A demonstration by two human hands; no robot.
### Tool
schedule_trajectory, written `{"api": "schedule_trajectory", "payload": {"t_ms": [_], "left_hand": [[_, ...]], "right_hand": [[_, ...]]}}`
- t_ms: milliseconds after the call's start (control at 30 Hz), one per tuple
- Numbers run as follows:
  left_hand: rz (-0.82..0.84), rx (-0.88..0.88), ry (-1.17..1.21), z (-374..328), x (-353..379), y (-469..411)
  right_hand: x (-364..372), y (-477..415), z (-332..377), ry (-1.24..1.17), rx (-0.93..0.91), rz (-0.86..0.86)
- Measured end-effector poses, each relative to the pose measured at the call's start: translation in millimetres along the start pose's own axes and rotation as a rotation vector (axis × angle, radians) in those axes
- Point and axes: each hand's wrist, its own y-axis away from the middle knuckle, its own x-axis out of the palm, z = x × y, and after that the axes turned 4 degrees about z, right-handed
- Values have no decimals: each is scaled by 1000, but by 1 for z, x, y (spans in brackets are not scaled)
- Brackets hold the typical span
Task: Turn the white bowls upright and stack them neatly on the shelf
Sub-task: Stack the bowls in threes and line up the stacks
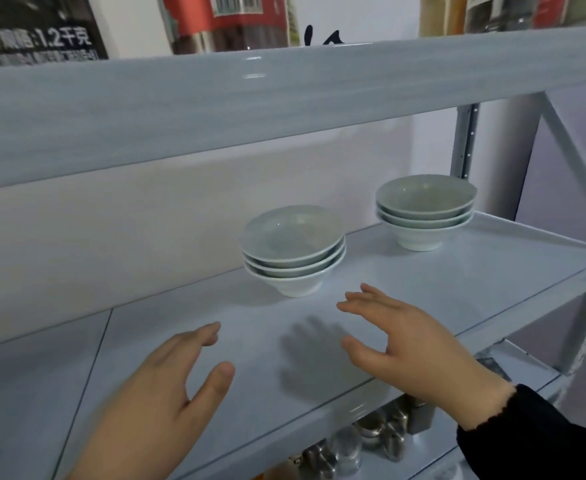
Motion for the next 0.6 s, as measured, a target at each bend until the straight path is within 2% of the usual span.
{"api": "schedule_trajectory", "payload": {"t_ms": [367, 533, 600], "left_hand": [[32, 66, 41, 12, -9, -27], [19, 63, 53, 24, -7, -24], [23, 41, 64, 28, -6, -22]], "right_hand": [[-8, -29, 6, 98, 9, -65], [-15, -62, 1, 195, -102, -159], [-18, -83, 0, 251, -133, -112]]}}
